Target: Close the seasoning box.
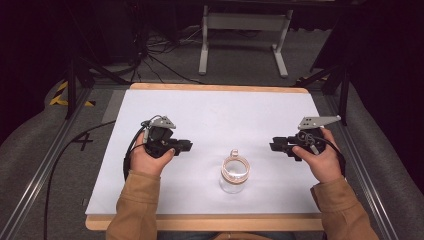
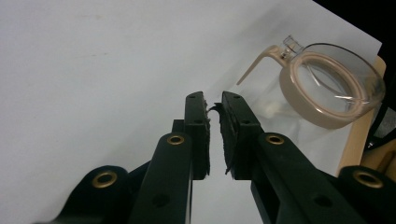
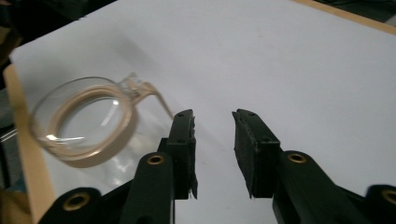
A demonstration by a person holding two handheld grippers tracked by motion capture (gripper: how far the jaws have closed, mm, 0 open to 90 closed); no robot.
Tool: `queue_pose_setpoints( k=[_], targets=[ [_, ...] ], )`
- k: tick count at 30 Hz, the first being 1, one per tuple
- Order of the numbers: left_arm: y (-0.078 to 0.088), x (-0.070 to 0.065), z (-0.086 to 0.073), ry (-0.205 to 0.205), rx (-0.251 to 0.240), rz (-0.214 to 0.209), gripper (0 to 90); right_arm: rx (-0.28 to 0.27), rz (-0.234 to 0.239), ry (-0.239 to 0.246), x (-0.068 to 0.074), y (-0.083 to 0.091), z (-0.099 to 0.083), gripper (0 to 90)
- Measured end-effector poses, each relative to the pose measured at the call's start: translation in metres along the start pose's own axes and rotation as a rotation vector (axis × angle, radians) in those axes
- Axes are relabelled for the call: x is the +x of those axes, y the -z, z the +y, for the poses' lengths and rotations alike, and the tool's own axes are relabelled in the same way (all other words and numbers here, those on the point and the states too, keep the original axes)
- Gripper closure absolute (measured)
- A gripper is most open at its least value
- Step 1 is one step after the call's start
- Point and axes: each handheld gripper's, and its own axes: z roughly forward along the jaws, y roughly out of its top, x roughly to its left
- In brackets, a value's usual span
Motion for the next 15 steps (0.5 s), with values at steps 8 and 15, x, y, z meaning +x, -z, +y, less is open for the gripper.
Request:
queue_pose_setpoints(
  k=[8, 15],
  targets=[
    [-0.008, 0.016, -0.007, 0.032, 0.016, 0.018, 79.6, 0.018, -0.110, -0.061, -0.036, 0.000, -0.020, 60.5],
    [-0.015, 0.029, -0.015, 0.074, 0.026, 0.023, 78.4, 0.055, -0.146, -0.113, -0.058, -0.007, -0.039, 55.9]
  ],
)
